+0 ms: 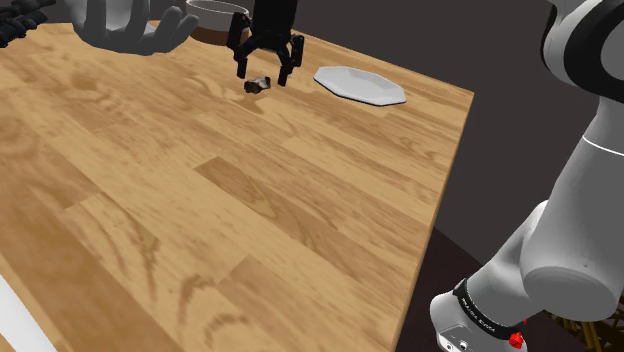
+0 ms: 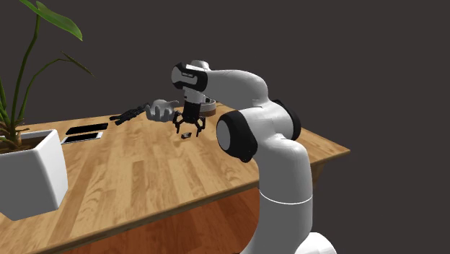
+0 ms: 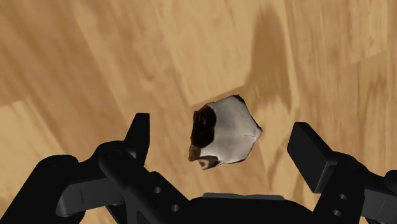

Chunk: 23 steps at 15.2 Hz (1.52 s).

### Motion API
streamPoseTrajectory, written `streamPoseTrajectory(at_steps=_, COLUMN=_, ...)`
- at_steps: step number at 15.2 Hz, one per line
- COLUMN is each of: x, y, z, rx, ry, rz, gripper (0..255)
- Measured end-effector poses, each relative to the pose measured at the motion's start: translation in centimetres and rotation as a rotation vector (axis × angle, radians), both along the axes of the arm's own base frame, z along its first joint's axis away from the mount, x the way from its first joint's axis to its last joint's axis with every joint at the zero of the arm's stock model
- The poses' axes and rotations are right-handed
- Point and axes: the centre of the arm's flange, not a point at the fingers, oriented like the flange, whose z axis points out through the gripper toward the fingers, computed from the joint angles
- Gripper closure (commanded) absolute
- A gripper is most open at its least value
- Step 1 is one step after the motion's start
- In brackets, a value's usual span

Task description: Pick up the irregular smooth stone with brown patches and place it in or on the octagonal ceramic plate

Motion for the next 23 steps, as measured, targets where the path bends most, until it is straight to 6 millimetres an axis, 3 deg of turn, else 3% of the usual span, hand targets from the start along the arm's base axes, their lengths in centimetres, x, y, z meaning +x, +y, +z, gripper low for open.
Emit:
streamPoseTrajectory(at_steps=6, x=-0.1, y=0.1, z=-0.3, rx=0.0, ry=-0.001, rz=0.0, gripper=0)
streamPoseTrajectory(at_steps=7, x=-0.1, y=0.1, z=-0.3, rx=0.0, ry=-0.001, rz=0.0, gripper=255)
streamPoseTrajectory(at_steps=17, x=-0.1, y=0.1, z=-0.3, rx=0.001, ry=-0.001, rz=0.0, gripper=255)
streamPoseTrajectory(at_steps=23, x=-0.1, y=0.0, z=2.4, rx=0.0, ry=-0.001, rz=0.0, gripper=255)
